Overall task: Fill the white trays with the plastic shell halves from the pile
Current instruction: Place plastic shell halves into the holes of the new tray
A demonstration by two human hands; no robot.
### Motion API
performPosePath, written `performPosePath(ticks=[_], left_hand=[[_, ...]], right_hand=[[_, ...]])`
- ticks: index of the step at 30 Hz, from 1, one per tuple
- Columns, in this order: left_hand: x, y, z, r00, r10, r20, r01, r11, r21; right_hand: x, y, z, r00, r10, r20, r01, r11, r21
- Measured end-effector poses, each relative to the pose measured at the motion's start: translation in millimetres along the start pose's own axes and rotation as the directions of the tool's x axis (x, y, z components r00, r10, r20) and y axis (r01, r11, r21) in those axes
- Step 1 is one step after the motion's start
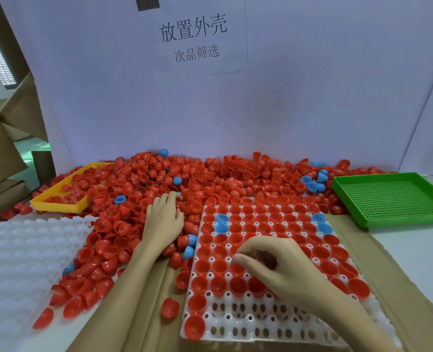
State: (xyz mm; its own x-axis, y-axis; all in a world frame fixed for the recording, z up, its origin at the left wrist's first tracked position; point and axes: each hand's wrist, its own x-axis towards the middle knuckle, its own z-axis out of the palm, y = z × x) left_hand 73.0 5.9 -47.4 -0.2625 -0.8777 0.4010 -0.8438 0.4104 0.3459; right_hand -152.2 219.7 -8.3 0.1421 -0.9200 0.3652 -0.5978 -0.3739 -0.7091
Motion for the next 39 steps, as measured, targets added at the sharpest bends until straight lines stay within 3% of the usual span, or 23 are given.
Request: performPosePath(ticks=[8, 15, 21, 23, 26, 29, 33, 39], left_hand=[[-6.1, -3.7, -9.1, 0.994, -0.024, -0.105, -0.015, 0.934, -0.356], [-10.3, 1.3, -19.3, 0.99, -0.007, -0.138, -0.05, 0.912, -0.406], [-16.2, 32.3, -34.6, 0.972, 0.016, -0.233, -0.143, 0.829, -0.541], [-21.5, 45.2, -38.6, 0.973, 0.033, -0.229, -0.176, 0.746, -0.642], [-34.9, 70.4, -44.9, 0.986, 0.13, -0.1, -0.153, 0.511, -0.846], [-49.9, 89.5, -43.0, 0.954, 0.298, -0.024, -0.185, 0.525, -0.831], [-63.6, 104.4, -40.1, 0.895, 0.446, -0.034, -0.311, 0.566, -0.763], [-71.5, 107.0, -42.2, 0.902, 0.432, -0.025, -0.298, 0.578, -0.76]], right_hand=[[-0.9, 1.6, -1.5, 1.0, 0.01, -0.008, -0.011, 1.0, -0.006], [-0.3, 2.8, -4.2, 0.999, 0.013, -0.051, -0.013, 1.0, 0.015], [0.3, 4.9, -7.5, 0.994, 0.028, -0.102, -0.026, 0.999, 0.02], [0.5, 6.3, -7.1, 0.992, 0.044, -0.122, -0.038, 0.998, 0.05], [1.4, 7.1, -5.0, 0.981, 0.057, -0.183, -0.038, 0.993, 0.109], [1.4, 5.1, -3.9, 0.955, 0.057, -0.29, -0.003, 0.983, 0.183], [0.7, 5.9, -3.9, 0.954, 0.072, -0.292, -0.019, 0.983, 0.182], [1.2, 9.3, -3.1, 0.948, 0.051, -0.314, 0.001, 0.987, 0.163]])
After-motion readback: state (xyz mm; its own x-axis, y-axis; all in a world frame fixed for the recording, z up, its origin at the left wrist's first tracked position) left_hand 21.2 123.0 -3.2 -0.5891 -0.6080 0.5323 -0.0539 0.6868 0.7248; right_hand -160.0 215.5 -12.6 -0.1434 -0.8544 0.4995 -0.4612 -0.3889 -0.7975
